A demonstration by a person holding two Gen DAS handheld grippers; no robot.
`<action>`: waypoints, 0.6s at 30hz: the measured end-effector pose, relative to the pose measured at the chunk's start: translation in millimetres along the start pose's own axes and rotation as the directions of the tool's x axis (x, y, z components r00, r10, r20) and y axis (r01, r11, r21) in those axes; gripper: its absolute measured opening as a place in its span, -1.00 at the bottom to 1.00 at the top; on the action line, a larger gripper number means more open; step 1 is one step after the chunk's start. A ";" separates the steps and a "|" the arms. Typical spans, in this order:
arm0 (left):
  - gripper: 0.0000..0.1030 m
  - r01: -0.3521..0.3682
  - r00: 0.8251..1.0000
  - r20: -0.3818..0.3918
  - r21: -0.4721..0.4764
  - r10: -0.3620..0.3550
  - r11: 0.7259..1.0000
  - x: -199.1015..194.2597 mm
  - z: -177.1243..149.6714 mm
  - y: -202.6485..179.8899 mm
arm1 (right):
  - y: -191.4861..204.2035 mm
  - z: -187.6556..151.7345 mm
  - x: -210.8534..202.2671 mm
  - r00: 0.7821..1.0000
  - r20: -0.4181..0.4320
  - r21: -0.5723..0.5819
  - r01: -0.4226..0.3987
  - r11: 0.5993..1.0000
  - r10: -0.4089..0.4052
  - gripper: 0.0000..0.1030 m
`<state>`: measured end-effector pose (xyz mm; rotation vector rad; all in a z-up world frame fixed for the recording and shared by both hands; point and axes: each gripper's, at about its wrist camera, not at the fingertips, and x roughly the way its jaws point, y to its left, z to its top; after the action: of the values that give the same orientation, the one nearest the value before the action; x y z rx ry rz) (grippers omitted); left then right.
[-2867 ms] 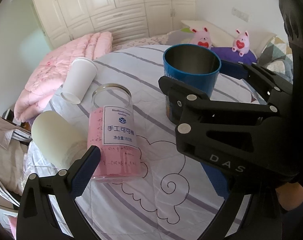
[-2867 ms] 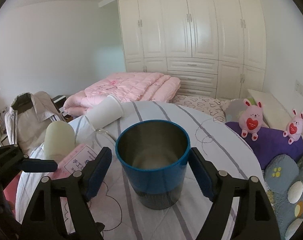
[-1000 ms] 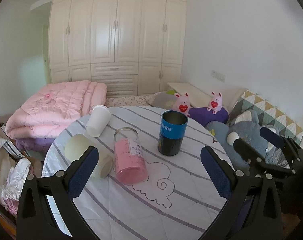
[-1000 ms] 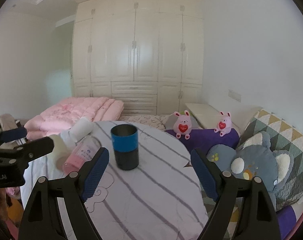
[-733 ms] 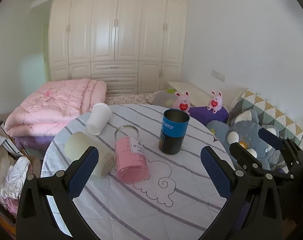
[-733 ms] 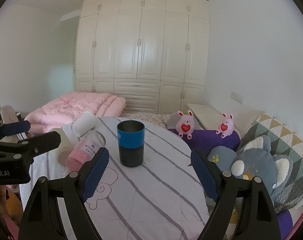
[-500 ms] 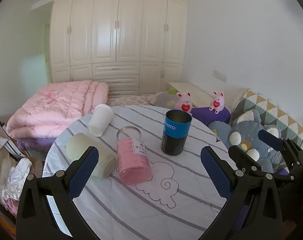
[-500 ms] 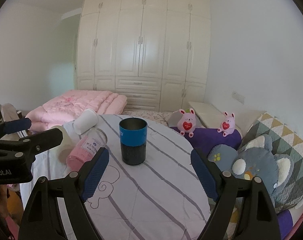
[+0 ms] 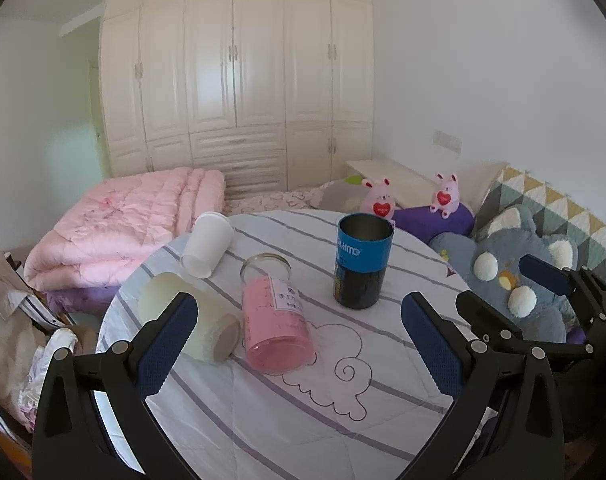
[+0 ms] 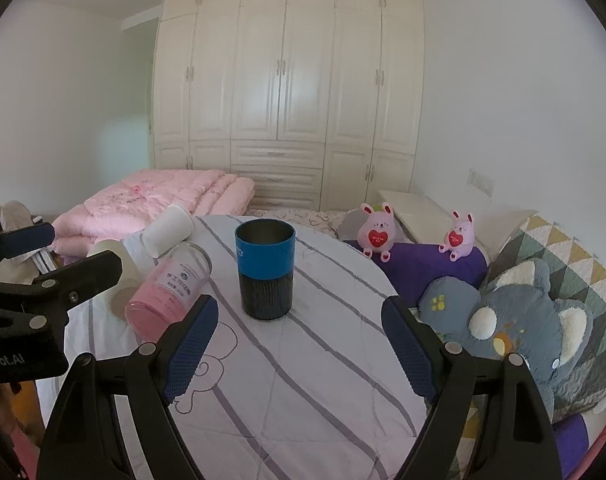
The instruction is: Flip cup upright
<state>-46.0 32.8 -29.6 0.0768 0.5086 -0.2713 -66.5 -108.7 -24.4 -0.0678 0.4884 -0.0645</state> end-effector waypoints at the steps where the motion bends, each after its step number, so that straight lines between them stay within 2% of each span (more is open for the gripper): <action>1: 1.00 0.001 1.000 -0.006 -0.002 -0.001 1.000 1.7 0.3 0.1 | -0.3 -0.3 1.0 1.000 -0.002 0.000 -0.001 1.000 0.001 0.65; 12: 1.00 -0.007 1.000 -0.028 0.001 0.007 1.000 15.4 1.3 0.0 | -6.8 -0.6 16.4 0.999 -0.034 0.015 0.005 1.000 -0.004 0.65; 18: 1.00 -0.033 0.999 -0.039 0.019 0.034 0.999 23.8 1.9 -1.8 | -8.3 0.2 26.9 0.998 -0.058 0.019 0.002 1.000 -0.001 0.65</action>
<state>-25.7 25.1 -39.6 0.1086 0.5434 -0.2424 -43.0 -119.0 -36.1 -0.0480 0.5451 -0.0726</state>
